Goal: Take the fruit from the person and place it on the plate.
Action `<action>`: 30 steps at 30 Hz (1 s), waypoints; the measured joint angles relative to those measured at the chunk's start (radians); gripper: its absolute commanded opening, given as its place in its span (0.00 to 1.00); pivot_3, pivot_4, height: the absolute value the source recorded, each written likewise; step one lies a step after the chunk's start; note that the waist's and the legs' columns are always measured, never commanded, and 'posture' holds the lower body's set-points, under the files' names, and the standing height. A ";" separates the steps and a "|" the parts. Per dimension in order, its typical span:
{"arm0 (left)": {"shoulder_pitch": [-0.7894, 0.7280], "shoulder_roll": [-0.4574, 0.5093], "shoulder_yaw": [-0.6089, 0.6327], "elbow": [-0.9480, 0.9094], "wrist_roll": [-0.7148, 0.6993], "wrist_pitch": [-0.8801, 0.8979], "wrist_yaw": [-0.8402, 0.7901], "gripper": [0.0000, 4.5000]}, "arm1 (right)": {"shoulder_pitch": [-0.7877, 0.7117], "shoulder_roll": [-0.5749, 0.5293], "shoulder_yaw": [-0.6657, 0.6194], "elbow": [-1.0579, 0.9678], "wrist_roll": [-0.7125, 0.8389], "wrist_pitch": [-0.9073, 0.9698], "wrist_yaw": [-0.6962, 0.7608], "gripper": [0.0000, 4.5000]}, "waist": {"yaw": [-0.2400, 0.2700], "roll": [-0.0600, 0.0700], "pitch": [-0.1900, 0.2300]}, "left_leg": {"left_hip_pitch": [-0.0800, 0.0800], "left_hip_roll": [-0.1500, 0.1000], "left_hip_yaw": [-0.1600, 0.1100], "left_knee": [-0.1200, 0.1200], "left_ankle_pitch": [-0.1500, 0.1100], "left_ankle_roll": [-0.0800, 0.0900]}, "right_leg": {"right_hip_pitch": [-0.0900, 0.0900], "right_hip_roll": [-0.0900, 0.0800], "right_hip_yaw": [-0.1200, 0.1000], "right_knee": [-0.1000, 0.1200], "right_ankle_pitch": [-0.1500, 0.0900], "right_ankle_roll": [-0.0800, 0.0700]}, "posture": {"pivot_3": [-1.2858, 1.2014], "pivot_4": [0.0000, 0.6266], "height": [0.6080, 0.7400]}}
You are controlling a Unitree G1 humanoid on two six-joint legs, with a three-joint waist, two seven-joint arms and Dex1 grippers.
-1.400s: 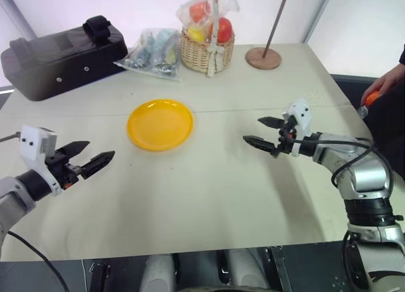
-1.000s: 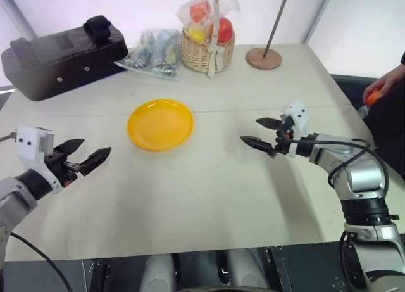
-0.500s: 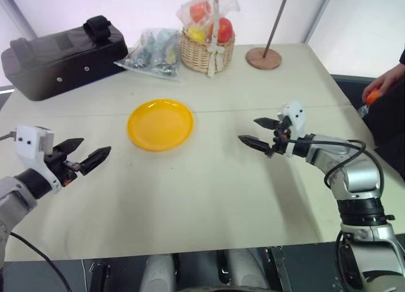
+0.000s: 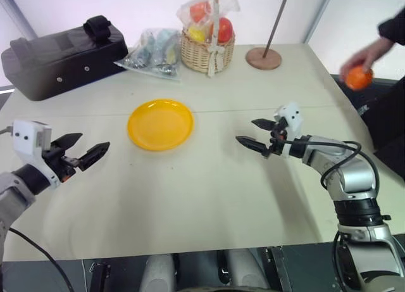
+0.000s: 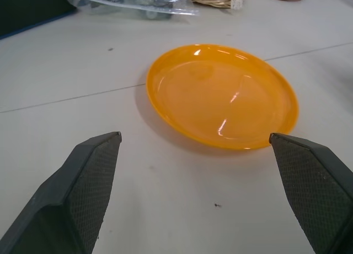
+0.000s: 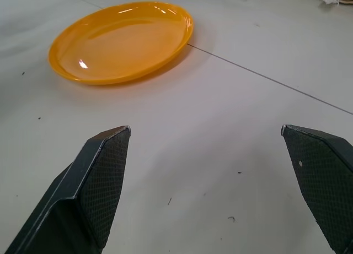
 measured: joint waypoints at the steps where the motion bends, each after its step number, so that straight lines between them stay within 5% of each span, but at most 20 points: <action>1: 0.000 0.000 0.000 0.003 0.001 0.000 0.000 1.00 | 0.003 0.000 0.000 0.000 0.000 0.000 -0.003 0.99 | 0.000 0.000 0.000 | 0.000 0.000 0.000 0.000 0.000 0.000 | 0.000 0.000 0.000 0.000 0.000 0.000 | 0.52 0.24 1.00; 21: 0.003 -0.021 -0.012 0.006 0.022 -0.019 0.006 1.00 | -0.017 0.001 0.010 0.009 0.006 -0.004 0.004 0.99 | 0.000 0.000 0.000 | 0.000 0.000 0.000 0.000 0.000 0.000 | 0.000 0.000 0.000 0.000 0.000 0.000 | 0.52 0.24 1.00; 30: -0.052 -0.071 -0.030 0.008 0.052 -0.072 0.031 1.00 | -0.135 -0.065 -0.112 -0.269 0.390 0.287 0.098 0.99 | 0.003 -0.003 -0.002 | 0.000 0.000 -0.002 0.000 0.000 0.000 | 0.001 0.000 -0.001 0.000 0.000 0.000 | 0.52 0.24 1.00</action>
